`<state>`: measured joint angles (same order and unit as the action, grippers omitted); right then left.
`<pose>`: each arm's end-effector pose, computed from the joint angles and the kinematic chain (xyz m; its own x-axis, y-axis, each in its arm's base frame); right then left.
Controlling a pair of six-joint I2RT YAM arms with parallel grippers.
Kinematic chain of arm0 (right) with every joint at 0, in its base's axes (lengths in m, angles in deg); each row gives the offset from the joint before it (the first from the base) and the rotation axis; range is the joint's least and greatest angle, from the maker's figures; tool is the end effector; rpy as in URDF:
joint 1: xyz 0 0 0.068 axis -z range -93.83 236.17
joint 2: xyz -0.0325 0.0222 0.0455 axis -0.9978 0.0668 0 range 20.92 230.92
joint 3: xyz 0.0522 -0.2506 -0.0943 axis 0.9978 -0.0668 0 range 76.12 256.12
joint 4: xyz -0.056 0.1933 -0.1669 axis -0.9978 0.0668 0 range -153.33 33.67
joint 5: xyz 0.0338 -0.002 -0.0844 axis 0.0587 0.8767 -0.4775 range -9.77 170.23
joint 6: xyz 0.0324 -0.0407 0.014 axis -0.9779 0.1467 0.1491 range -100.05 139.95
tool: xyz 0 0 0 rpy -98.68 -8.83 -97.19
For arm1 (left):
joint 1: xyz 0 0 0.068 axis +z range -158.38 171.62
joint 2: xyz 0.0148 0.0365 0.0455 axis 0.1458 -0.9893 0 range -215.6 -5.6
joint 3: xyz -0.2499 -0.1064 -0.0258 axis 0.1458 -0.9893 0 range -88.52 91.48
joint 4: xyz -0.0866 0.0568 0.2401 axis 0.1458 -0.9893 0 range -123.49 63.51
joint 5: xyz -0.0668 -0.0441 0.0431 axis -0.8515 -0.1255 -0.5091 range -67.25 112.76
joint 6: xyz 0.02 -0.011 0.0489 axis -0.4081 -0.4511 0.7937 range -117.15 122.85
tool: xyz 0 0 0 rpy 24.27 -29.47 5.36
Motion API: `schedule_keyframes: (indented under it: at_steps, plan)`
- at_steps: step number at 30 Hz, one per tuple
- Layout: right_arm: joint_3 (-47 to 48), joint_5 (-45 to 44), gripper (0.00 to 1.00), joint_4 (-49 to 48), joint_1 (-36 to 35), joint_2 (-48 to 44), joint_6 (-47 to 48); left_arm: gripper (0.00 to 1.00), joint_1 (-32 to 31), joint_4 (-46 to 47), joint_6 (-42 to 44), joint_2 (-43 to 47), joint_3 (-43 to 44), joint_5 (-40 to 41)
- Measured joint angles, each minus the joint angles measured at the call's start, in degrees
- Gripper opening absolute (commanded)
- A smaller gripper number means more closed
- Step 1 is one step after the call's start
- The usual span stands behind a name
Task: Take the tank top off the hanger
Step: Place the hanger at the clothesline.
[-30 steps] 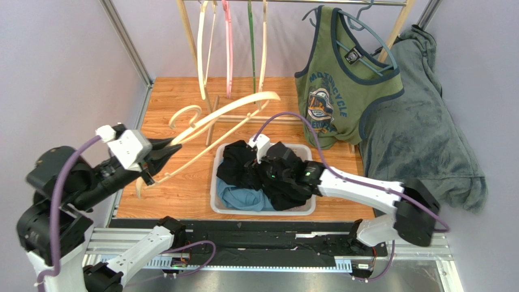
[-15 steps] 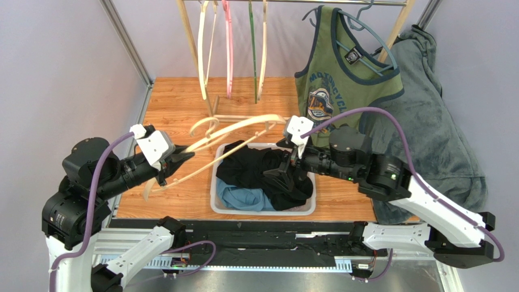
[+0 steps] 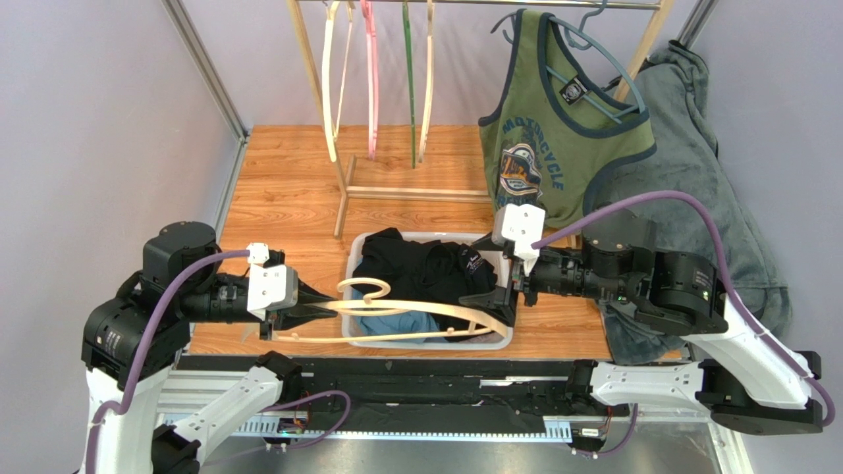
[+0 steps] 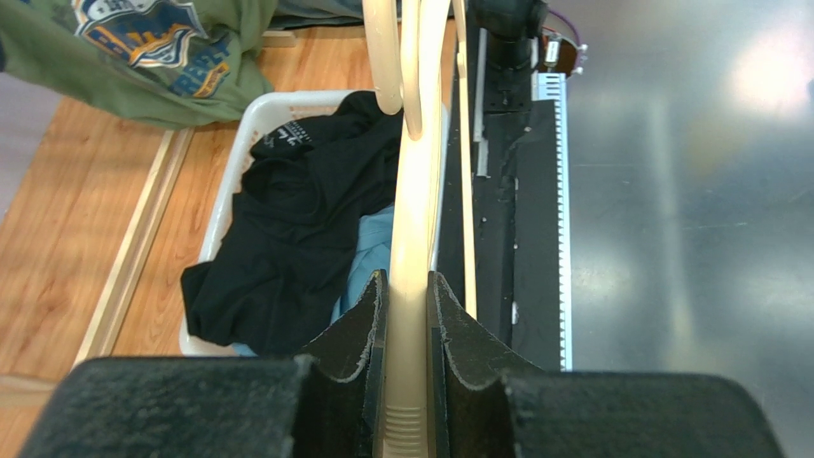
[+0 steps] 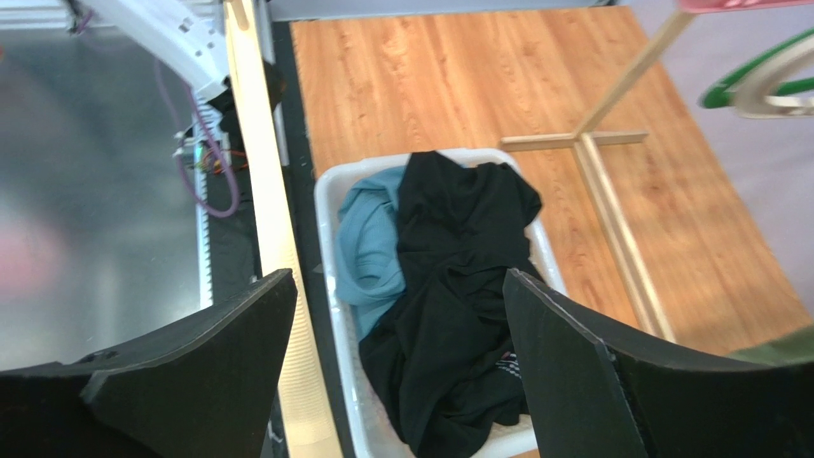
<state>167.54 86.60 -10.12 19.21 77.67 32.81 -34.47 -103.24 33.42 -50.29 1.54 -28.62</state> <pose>0.0536 0.1362 0.4883 0.0915 -0.3502 -0.9322 -0.9594 0.2197 -0.1767 0.0272 -0.0442 0.4655 0.0415 0.3331 -0.9420 0.9900 0.1137 0.0838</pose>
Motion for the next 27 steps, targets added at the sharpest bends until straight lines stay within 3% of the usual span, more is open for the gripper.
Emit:
schedule_keyframes:
  at_steps: [19, 20, 21, 23, 24, 25, 27]
  plan:
    - [-4.33, 15.21, 0.64, 2.36, -0.04, 3.21, -6.32, 0.0, 0.0, -0.85, 1.53, -0.57, 1.46, -1.46]
    - [-4.87, 15.3, 0.6, 2.67, -0.04, 3.06, -6.78, 0.0, 0.0, -0.68, 1.53, -0.59, 1.6, -1.46]
    - [-5.29, 15.32, 0.45, 2.95, -0.04, 2.93, -7.08, 0.0, -0.02, -0.59, 1.51, -0.59, 1.81, -1.42]
    - [-6.05, 15.17, 0.3, 3.74, -0.04, 2.56, -7.65, 0.0, 0.0, -0.55, 1.51, -0.7, 2.38, -1.42]
    - [-6.21, 15.13, 0.09, 4.0, -0.04, 2.38, -7.96, 0.0, 0.0, -0.46, 1.51, -0.72, 2.51, -1.44]
    - [-6.27, 15.21, 0.0, 4.13, -0.04, 2.25, -8.31, 0.0, 0.0, -0.39, 1.49, -0.72, 2.6, -1.36]
    - [-6.21, 16.06, 0.0, 3.98, -0.42, 1.95, -7.78, 0.0, 0.24, -0.2, 1.29, -0.94, 2.64, -0.98]
